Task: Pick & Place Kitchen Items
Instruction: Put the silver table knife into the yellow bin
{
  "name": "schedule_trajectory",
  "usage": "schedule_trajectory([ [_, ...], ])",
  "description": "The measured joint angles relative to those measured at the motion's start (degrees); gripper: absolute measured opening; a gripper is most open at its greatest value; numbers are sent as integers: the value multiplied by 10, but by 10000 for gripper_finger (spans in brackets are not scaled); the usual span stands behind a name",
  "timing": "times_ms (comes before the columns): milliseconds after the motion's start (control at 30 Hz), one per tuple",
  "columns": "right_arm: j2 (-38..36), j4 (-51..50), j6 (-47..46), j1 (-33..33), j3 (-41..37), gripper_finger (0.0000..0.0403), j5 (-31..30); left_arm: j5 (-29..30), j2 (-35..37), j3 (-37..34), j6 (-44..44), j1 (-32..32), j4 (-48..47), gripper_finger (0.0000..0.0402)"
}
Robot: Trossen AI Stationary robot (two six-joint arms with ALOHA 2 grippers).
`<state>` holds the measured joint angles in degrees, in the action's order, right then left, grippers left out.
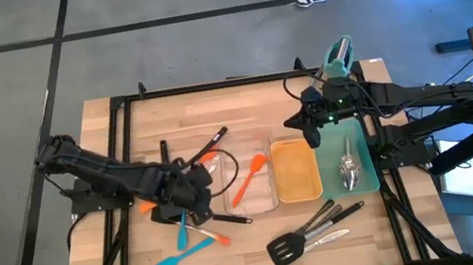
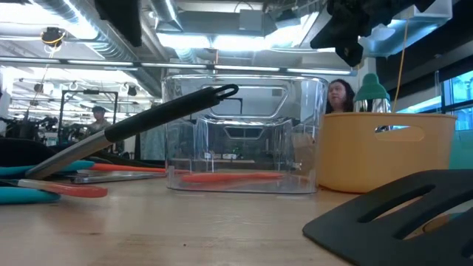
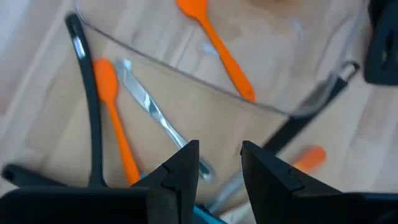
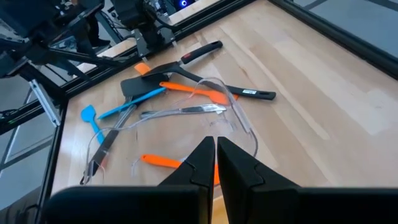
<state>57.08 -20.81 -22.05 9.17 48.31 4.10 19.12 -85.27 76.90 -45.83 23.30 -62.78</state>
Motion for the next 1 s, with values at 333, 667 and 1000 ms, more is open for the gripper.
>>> schedule_trajectory([
  [333,0,12,5,-30,0,21,21,8,0,0,-33,84,-4,116],
  [667,0,41,43,-64,0,21,21,57,-1,0,-74,159,-5,116],
  [1000,0,40,54,-64,0,21,21,96,-1,0,-106,204,-5,116],
])
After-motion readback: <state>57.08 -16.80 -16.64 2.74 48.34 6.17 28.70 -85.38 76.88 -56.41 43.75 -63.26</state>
